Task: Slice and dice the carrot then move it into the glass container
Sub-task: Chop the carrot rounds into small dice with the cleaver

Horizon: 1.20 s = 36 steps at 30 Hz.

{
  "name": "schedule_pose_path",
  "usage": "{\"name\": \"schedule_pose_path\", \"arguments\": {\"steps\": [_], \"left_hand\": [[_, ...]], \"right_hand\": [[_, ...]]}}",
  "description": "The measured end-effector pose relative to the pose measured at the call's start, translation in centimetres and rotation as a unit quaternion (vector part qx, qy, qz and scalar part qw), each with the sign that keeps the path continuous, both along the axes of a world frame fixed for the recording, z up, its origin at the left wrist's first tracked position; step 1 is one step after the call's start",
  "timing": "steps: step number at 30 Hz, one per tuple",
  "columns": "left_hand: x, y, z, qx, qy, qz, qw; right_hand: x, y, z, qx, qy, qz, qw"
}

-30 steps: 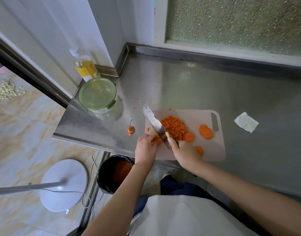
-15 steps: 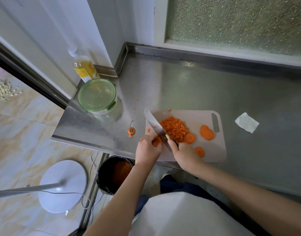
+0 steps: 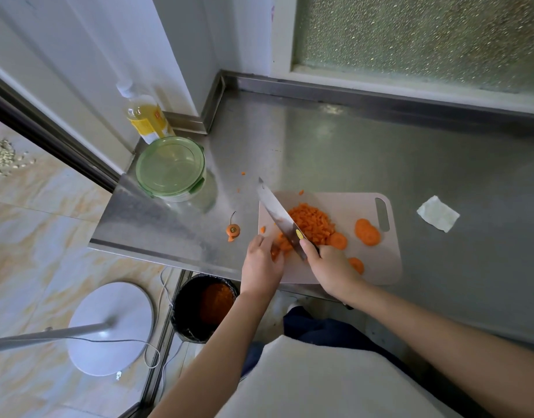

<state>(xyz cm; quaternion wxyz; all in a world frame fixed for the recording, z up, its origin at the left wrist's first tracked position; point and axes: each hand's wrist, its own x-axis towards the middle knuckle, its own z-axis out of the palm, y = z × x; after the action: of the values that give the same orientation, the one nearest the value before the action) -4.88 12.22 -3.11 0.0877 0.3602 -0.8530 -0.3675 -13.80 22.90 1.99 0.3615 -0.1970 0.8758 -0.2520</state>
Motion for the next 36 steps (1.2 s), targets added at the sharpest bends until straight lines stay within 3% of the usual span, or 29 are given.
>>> {"name": "schedule_pose_path", "arguments": {"steps": [18, 28, 36], "left_hand": [[0.0, 0.1, 0.3, 0.025, -0.013, 0.028, 0.999], [-0.4, -0.1, 0.6, 0.042, -0.019, 0.039, 0.998], [-0.5, -0.2, 0.4, 0.044, -0.009, 0.039, 0.998]], "right_hand": [[0.3, 0.6, -0.6, 0.019, 0.02, 0.051, 0.998], [0.8, -0.2, -0.6, 0.059, 0.075, 0.09, 0.991], [0.6, -0.1, -1.2, 0.037, 0.047, 0.076, 0.995]]}}
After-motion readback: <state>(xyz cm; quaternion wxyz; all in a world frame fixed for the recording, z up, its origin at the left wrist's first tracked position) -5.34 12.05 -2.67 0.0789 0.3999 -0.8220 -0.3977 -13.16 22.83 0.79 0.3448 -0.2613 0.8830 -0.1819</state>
